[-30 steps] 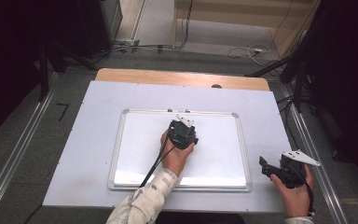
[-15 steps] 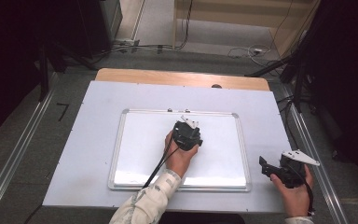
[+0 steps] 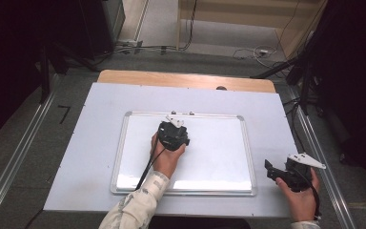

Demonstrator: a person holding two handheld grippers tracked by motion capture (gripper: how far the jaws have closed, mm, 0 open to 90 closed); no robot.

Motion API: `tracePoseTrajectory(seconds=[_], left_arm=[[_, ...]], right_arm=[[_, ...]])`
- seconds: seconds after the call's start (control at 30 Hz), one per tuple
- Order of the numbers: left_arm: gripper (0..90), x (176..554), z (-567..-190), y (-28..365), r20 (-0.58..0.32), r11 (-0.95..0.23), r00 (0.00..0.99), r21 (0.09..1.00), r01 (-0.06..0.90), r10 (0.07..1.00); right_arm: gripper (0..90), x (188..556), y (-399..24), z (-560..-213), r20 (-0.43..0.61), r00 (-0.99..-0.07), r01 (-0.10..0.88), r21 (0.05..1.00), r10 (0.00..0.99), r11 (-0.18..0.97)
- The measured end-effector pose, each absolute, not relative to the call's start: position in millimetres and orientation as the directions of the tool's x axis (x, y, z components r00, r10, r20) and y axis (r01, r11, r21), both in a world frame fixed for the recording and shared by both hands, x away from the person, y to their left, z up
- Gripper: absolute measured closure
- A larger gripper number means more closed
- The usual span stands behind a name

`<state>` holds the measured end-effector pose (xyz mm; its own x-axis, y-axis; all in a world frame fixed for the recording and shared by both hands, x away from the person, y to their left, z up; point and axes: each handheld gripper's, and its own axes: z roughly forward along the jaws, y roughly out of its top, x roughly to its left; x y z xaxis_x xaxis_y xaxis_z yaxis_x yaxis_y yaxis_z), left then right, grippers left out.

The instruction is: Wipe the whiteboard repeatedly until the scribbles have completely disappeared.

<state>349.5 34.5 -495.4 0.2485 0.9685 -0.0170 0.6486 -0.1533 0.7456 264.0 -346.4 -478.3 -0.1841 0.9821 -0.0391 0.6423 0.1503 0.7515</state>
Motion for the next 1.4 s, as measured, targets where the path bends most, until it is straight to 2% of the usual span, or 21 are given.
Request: tracePoseTrajectory(seconds=[0.3, 0.93, 1.17, 1.4], left_arm=[[41.1, 347, -496, 41, -0.008, -0.154, 0.239, 0.745, 0.650, 0.971], [41.0, 346, -495, -31, 0.006, -0.240, 0.354, 0.745, 0.622, 0.935], [41.0, 347, -495, -25, 0.003, -0.241, 0.357, 0.742, 0.625, 0.934], [41.0, 353, -495, 15, 0.003, -0.192, 0.282, 0.740, 0.644, 0.959]], right_arm=[[15.1, 263, -346, -477, -0.045, -0.182, 0.642, 0.751, 0.982, 0.154], [15.1, 263, -346, -477, -0.038, -0.183, 0.641, 0.753, 0.982, 0.149], [15.1, 264, -346, -478, -0.041, -0.189, 0.642, 0.751, 0.981, 0.155], [15.2, 267, -345, -479, -0.041, -0.192, 0.644, 0.749, 0.980, 0.157]])
